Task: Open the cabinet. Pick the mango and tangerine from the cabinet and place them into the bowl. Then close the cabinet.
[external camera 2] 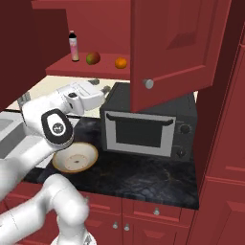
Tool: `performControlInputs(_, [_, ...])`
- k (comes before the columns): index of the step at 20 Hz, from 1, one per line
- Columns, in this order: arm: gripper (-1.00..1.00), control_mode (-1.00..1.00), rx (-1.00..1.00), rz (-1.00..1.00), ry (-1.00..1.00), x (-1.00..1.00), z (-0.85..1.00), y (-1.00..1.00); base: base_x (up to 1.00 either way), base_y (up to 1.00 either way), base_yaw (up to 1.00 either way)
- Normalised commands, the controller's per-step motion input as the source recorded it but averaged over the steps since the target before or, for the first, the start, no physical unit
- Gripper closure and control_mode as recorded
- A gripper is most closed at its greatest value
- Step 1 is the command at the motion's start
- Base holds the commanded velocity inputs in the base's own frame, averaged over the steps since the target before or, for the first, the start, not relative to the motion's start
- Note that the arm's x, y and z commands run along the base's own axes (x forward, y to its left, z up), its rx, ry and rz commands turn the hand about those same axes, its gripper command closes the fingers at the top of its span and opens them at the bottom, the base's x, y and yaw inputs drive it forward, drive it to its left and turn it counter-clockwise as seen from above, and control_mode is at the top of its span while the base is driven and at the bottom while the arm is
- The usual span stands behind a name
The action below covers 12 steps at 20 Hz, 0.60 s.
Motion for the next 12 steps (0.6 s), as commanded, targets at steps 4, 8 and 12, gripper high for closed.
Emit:
performControlInputs(4, [-1.00,-1.00,0.09,-0.05,0.12,0.94,0.00,-0.39,0.00,0.00,0.00])
performControlInputs(8, [-1.00,-1.00,0.22,-0.03,0.16,0.46,0.03,-0.80,0.00,0.00,0.00])
performControlInputs(12, [-1.00,-1.00,0.13,-0.05,0.03,0.43,0.00,-0.78,0.00,0.00,0.00])
